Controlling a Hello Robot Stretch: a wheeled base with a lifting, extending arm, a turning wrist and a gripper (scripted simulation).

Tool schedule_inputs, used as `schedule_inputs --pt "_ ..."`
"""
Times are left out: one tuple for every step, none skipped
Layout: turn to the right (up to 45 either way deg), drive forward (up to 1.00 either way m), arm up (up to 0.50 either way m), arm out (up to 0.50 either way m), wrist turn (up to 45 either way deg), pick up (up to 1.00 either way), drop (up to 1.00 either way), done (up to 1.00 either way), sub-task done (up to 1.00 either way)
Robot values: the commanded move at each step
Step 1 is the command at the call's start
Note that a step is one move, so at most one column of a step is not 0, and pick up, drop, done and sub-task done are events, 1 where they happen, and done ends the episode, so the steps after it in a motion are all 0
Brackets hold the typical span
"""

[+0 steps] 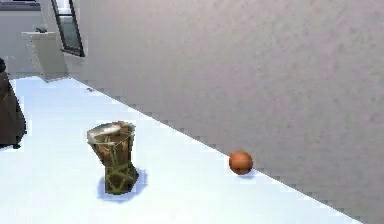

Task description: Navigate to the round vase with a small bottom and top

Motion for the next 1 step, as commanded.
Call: schedule_inputs --pt "-45.0 0.00 0.00 0.00 0.0 0.00 0.00 0.00 0.00"
